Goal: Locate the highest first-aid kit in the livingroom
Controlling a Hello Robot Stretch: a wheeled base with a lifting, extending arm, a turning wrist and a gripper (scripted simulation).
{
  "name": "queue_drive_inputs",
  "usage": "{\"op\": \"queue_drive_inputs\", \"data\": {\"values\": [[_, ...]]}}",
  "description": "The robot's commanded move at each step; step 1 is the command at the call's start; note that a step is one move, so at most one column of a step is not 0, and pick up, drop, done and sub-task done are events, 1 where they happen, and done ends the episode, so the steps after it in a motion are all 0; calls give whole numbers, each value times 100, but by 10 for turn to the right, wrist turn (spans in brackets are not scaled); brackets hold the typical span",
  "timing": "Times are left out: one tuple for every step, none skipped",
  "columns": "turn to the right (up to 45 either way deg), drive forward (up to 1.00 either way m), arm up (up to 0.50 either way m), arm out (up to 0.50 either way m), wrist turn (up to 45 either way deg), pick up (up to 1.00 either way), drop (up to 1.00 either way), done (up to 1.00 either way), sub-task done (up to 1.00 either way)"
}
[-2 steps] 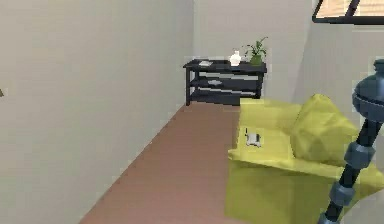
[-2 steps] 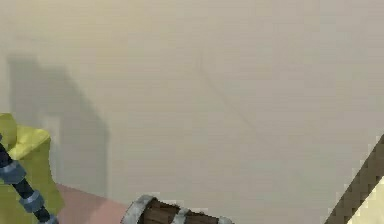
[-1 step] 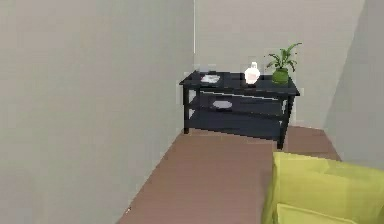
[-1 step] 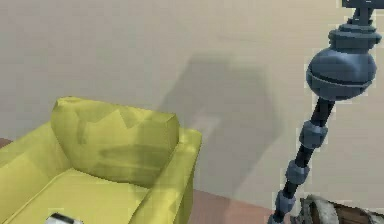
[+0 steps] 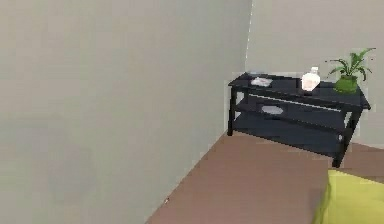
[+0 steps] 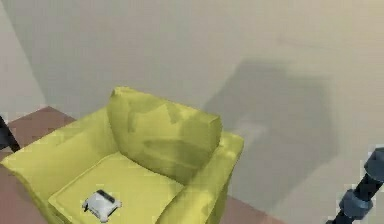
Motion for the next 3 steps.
{"op": "queue_drive_inputs", "data": {"values": [[0,5,0,0,0,0,0,0,0],[240,0,0,0,0,0,0,0,0],[0,100,0,0,0,0,0,0,0]]}}
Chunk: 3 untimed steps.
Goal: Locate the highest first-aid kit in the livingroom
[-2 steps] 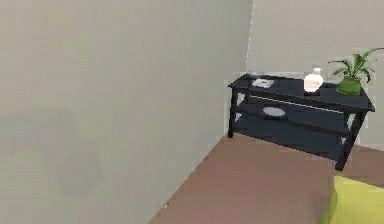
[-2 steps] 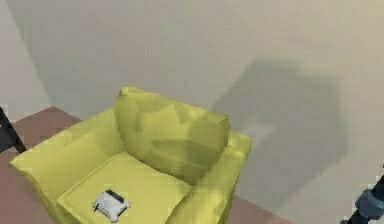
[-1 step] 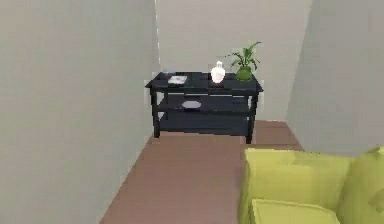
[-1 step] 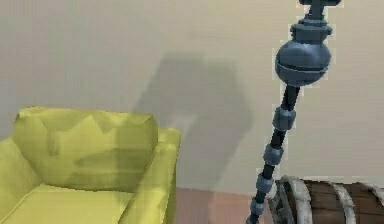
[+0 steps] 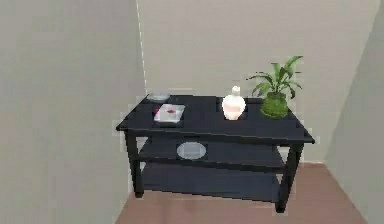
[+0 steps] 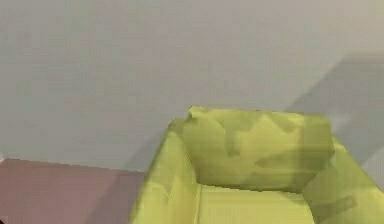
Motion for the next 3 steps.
{"op": "queue_drive_inputs", "data": {"values": [[0,60,0,0,0,0,0,0,0],[-90,0,0,0,0,0,0,0,0],[0,0,0,0,0,0,0,100,0]]}}
